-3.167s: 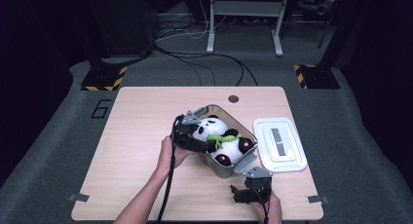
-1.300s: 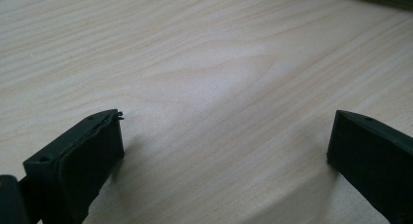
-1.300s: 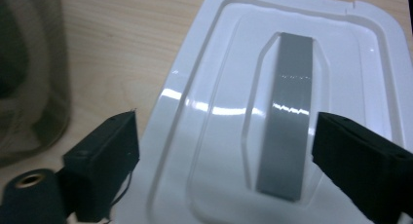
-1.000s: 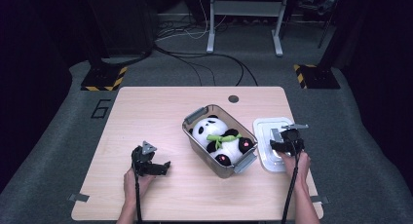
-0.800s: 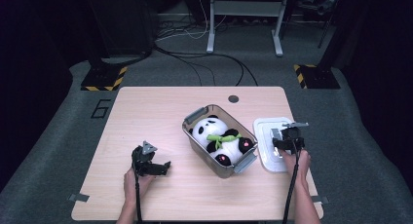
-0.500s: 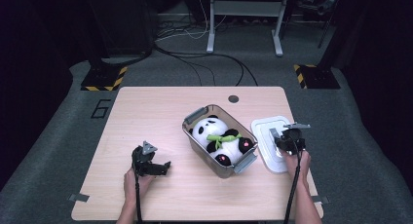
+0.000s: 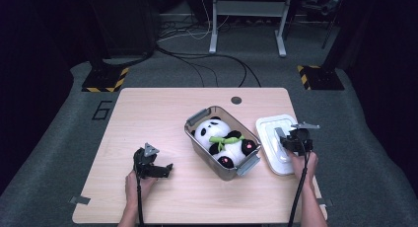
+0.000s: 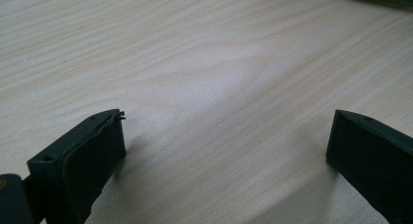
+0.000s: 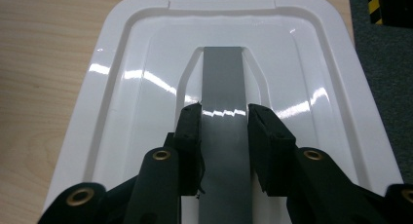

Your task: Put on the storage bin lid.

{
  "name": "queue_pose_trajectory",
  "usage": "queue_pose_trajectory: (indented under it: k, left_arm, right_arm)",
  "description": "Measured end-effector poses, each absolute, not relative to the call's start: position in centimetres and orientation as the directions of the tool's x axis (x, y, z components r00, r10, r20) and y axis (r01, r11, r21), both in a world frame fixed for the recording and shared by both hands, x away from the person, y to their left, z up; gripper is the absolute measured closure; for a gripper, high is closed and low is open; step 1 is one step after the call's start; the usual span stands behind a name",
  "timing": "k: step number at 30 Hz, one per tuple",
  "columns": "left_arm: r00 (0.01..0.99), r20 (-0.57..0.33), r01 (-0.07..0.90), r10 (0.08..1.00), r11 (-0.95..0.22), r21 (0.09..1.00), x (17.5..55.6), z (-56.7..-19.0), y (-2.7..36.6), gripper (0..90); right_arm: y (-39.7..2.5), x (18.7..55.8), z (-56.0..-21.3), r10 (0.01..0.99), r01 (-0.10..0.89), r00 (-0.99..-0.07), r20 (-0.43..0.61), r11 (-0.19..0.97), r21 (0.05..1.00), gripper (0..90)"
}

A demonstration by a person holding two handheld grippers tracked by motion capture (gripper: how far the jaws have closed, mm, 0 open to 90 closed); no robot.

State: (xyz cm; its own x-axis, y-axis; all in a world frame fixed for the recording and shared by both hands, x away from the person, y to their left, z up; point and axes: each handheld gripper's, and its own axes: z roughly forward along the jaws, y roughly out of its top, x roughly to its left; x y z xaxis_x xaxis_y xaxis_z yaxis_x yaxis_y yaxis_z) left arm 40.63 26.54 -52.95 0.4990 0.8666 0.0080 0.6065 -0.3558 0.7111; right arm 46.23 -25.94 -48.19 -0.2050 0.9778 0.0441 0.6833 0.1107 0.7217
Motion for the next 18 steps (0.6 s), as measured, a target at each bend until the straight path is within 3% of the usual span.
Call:
queue_pose_trajectory:
  k: [18]
  left_arm:
    - [0.499,0.007,0.606,0.867,-0.355,0.712,40.6,-52.9,26.5,0.4]
  right_arm:
    - [-26.6,45.1,-42.4,0.974,0.638,-0.218,0.066,0.091,0.764,67.0]
